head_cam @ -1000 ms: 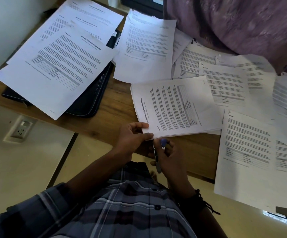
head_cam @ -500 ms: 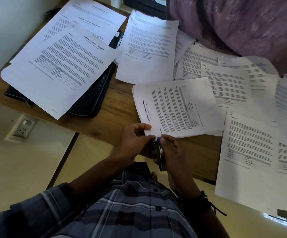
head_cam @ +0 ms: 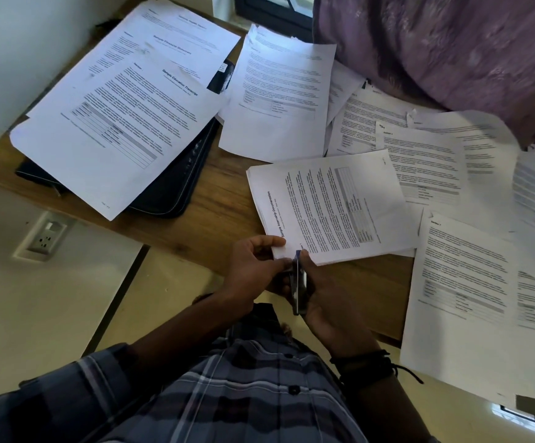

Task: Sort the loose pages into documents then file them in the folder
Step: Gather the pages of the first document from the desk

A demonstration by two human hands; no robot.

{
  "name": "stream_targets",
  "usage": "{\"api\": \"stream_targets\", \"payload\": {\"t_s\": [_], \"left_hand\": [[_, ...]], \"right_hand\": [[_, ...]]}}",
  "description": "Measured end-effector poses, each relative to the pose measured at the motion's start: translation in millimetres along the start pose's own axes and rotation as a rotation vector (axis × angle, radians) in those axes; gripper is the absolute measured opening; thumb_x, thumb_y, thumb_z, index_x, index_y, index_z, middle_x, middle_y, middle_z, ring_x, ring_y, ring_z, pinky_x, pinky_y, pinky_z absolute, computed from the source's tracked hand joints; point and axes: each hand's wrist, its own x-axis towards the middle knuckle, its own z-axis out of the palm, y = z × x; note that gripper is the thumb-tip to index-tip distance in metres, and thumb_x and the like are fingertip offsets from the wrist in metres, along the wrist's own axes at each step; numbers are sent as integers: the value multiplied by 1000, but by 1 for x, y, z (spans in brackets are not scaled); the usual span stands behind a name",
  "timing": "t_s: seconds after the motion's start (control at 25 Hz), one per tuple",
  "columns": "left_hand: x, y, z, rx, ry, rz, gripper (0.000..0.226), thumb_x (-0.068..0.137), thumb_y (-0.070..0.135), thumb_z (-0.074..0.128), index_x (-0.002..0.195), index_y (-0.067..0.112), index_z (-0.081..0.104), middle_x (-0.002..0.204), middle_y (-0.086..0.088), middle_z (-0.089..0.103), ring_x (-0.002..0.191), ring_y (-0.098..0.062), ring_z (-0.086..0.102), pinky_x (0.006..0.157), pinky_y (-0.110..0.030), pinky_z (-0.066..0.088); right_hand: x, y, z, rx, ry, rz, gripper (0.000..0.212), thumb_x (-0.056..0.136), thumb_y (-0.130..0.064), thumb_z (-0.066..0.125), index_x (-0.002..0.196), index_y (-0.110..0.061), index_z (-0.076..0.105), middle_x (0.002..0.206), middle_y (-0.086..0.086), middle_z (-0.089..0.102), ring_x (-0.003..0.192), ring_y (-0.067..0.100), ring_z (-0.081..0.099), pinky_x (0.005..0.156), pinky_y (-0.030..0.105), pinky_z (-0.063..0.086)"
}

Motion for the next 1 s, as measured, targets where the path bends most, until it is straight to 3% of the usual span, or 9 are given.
{"api": "stream_targets", "payload": {"t_s": [0.12, 0.2, 0.32, 0.52, 0.68, 0.76, 0.88, 1.0], "left_hand": [[1, -2, 0, -33, 21, 1, 27, 84, 8, 74, 109, 4, 65, 105, -9, 73, 88, -18, 74, 65, -30, 61], [1, -1, 4, -80, 10, 12, 30, 88, 22, 71, 113, 10, 61, 109, -1, 73, 93, -14, 73, 74, -31, 61], [3, 1, 10, -3, -30, -1, 45, 85, 30, 74, 122, 27, 48, 113, 5, 69, 97, -14, 71, 75, -30, 61], [5, -3, 12, 70, 19, -22, 56, 86, 15, 73, 127, 24, 37, 109, -4, 62, 94, -17, 67, 63, -26, 59], [6, -5, 12, 58, 6, -30, 52, 85, 23, 75, 126, 17, 43, 118, -5, 63, 100, -18, 67, 68, -28, 61], [5, -2, 13, 55, 18, 7, 40, 86, 25, 73, 118, 12, 52, 120, -7, 65, 100, -17, 68, 67, -25, 60], [7, 6, 8, 147, 65, 106, 31, 87, 7, 71, 114, 15, 57, 123, -4, 61, 108, -15, 63, 77, -23, 59], [3, 26, 3, 266, 159, 288, 42, 84, 3, 73, 117, 21, 55, 117, -1, 63, 97, -10, 66, 72, -23, 60]], "right_hand": [[-4, -1, -4, 28, -94, 13, 56, 82, -39, 64, 135, -22, 53, 119, 12, 69, 112, 31, 65, 101, 49, 49], [-6, -3, -2, 54, -148, -23, 50, 89, -35, 58, 137, -26, 49, 123, 11, 68, 111, 29, 66, 90, 43, 56], [-6, -3, 5, 52, -129, -36, 31, 99, -29, 47, 130, -26, 54, 112, 5, 73, 102, 26, 70, 76, 37, 58], [-7, -1, 7, -114, -14, -76, 20, 101, -28, 45, 107, -23, 64, 96, 8, 76, 86, 21, 74, 86, 46, 55], [2, 0, 2, -98, -50, 12, 29, 102, -30, 43, 120, -14, 58, 83, 1, 77, 79, 13, 74, 71, 33, 54], [-2, -8, -4, -114, -75, 43, 30, 102, -29, 44, 123, -14, 58, 88, 4, 76, 84, 15, 72, 68, 25, 56], [-13, -10, -27, -458, 24, -26, 40, 91, -44, 61, 119, -17, 65, 102, 3, 72, 95, 18, 68, 77, 32, 58], [-11, -19, -56, -794, 323, -398, 26, 86, -44, 66, 98, -21, 71, 87, -6, 70, 83, 13, 67, 68, 34, 59]]}}
